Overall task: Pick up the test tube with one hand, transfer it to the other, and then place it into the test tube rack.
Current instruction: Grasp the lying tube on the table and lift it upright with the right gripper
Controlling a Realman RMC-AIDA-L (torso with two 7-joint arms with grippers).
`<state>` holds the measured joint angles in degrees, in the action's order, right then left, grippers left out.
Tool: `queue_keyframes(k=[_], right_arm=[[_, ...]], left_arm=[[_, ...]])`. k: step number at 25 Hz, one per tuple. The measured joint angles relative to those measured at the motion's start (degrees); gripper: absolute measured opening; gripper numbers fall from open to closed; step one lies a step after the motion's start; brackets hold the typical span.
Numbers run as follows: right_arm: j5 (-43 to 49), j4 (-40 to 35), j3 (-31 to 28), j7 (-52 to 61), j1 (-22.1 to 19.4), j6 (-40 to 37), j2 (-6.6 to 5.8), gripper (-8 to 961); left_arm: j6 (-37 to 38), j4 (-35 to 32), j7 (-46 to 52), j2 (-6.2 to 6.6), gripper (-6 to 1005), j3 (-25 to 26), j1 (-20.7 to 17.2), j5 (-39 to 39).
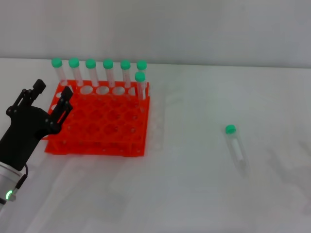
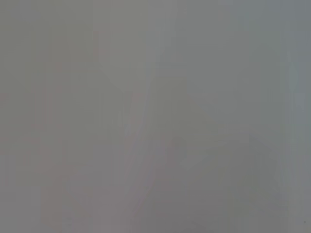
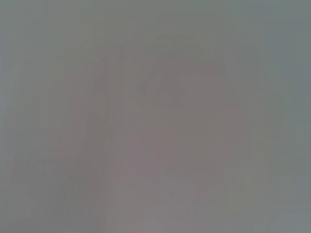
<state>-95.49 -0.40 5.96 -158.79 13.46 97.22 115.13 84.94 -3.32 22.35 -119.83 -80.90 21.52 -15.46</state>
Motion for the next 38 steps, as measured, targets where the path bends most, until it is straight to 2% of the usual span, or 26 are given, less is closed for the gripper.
queue_keyframes(k=[8,13,16,18,25,26,32,36,38], right_arm=[[-0.1,-1.3,-0.1,1.4,-1.0,1.7,-0.21,867],[0.0,-4.7,0.1,8.0,-1.3,1.7,-0.33,866],[0.3,-9.0,2.1,13.0,-1.3,1.2,-0.34,865],[0.3,-13.5,4.0,18.3,-1.1,-0.4,-0.34,865],[0.7,-37.8,14.6,44.5,-0.9,-7.7,-0.38,864],[1.0,-39.5,15.4,46.3,-0.9,-8.1,-0.38,864],[10.6,-64.5,24.6,69.8,-0.3,-10.7,-0.44,863],[17.4,-76.8,31.1,80.6,0.5,-11.5,-0.41,862],[23.5,-84.8,35.9,88.5,1.5,-12.2,-0.38,862]], left_arm=[[-0.5,-0.1,0.4,-0.3,681,0.0,0.8,0.0],[-0.1,-0.1,0.5,-0.3,681,0.0,0.8,0.0],[-0.1,-0.1,0.5,-0.19,680,0.0,0.8,0.6],[-0.1,-0.1,0.5,-0.18,680,0.0,0.7,1.3],[-0.6,0.4,0.5,-0.15,681,0.0,0.3,4.0],[-0.7,0.6,0.5,-0.19,681,-0.1,0.2,4.8],[-1.4,0.9,1.7,-0.24,681,-0.4,0.0,5.3],[-2.1,1.1,2.4,-0.23,681,-0.4,0.0,5.3],[-2.1,1.2,2.4,-0.22,681,-0.4,0.0,5.3]])
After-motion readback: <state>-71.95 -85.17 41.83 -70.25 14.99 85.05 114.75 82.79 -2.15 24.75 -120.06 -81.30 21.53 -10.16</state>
